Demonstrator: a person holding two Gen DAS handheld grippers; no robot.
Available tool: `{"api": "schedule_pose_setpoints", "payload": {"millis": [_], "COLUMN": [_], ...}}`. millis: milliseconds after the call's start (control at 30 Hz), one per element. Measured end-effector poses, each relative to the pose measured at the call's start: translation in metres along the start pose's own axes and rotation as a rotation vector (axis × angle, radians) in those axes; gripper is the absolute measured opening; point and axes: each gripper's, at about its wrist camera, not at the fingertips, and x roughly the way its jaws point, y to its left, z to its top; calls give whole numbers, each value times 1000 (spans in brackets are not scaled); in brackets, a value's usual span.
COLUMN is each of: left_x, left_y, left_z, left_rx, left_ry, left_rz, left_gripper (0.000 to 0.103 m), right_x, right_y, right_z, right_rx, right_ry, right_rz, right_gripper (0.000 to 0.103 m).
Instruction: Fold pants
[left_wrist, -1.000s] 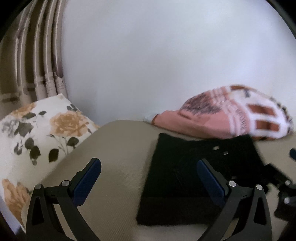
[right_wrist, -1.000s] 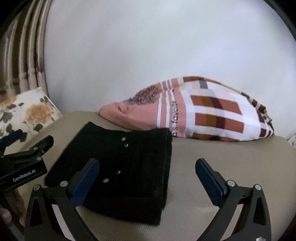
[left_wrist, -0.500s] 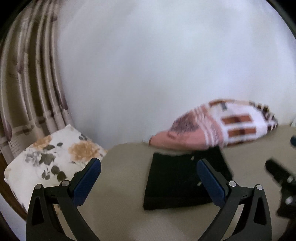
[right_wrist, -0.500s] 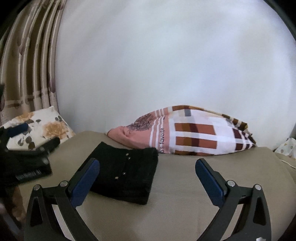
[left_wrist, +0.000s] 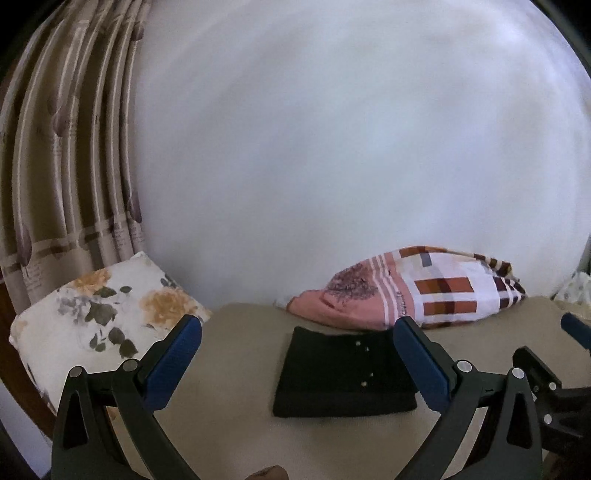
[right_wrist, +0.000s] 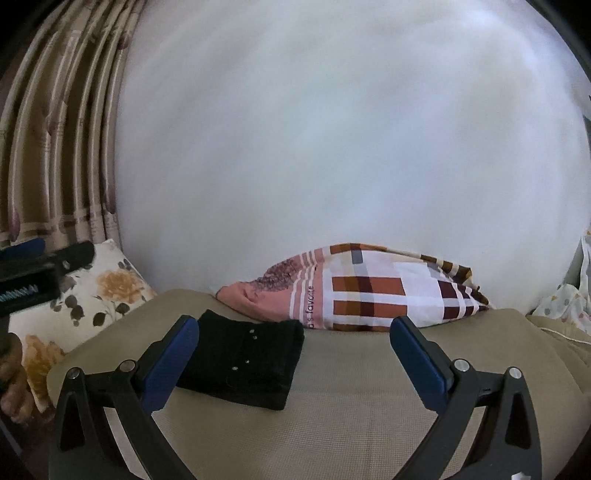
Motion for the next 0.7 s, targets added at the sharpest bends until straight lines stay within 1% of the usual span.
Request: {"api": "schedule_pose_setpoints", "payload": {"millis": [233,400,633,700], "left_x": [-10,-11,-4,3], "left_y": [2,7,13,13], "left_z": [-3,-3,-8,-11], "left_rx": [-2,-24,-52,-55], "left_ry": [-6,1,48,74], "left_rz": [-25,-46,-91,-78], "left_gripper": [103,103,103,103], "right_x": [-10,-14,-17,-17], "right_y": [10,21,36,38], "right_z": [1,1,-1,-2], "right_rx": [-5,-32,-67,-70], "right_ry": [6,3,5,10], "right_rz": [14,22,41,47], "right_gripper": [103,103,103,103]}}
